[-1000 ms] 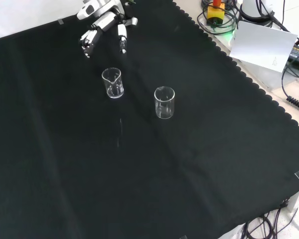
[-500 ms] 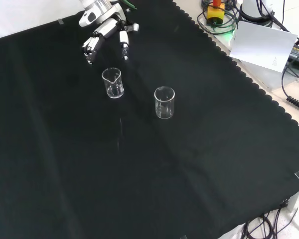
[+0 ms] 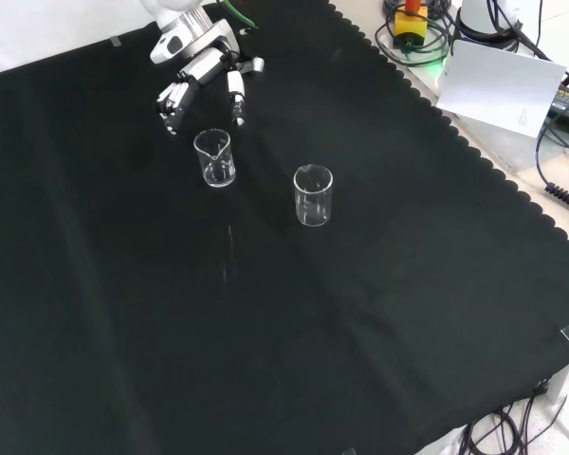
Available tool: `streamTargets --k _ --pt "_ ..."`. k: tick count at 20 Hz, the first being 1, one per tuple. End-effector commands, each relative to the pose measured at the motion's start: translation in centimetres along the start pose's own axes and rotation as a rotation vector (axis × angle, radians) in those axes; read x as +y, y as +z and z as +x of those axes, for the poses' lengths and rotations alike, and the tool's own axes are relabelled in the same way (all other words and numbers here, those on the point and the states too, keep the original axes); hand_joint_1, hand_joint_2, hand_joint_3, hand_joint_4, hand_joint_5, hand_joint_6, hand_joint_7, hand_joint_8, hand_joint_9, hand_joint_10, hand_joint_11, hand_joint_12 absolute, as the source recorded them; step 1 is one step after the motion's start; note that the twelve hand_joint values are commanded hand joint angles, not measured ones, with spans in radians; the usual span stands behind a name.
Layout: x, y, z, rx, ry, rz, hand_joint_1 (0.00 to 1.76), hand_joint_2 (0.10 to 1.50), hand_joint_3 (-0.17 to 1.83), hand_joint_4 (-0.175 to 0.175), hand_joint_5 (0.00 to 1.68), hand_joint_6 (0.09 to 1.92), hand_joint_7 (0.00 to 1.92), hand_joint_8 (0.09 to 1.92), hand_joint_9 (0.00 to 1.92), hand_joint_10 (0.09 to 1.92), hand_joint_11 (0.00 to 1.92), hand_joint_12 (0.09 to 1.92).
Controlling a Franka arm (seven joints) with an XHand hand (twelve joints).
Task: Pick up the beaker on the right.
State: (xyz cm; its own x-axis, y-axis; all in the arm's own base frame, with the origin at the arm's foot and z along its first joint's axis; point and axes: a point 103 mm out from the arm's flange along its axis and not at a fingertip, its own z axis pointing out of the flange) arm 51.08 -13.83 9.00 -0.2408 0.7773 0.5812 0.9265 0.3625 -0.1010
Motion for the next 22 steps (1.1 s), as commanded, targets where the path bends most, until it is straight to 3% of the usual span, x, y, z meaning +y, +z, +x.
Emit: streamTargets --k 1,5,11,22 --pt "0.7 0.6 -0.3 0.029 -0.016 -0.016 0.83 0.75 0.09 -0.074 0.41 0.09 0.26 0.74 0.39 0.70 0.05 1.42" --pt "1.3 1.4 -0.2 0.048 -0.032 -0.006 0.83 0.72 0.14 -0.075 0.41 0.09 0.27 0.73 0.40 0.67 0.05 1.42" --pt "1.8 2.6 -0.2 0.078 -0.042 -0.002 0.83 0.58 0.43 -0.075 0.42 0.09 0.27 0.73 0.40 0.67 0.05 1.42" --pt "2.1 4.0 -0.3 0.094 -0.051 -0.026 0.85 0.56 0.48 -0.076 0.48 0.09 0.32 0.75 0.45 0.68 0.07 1.42"
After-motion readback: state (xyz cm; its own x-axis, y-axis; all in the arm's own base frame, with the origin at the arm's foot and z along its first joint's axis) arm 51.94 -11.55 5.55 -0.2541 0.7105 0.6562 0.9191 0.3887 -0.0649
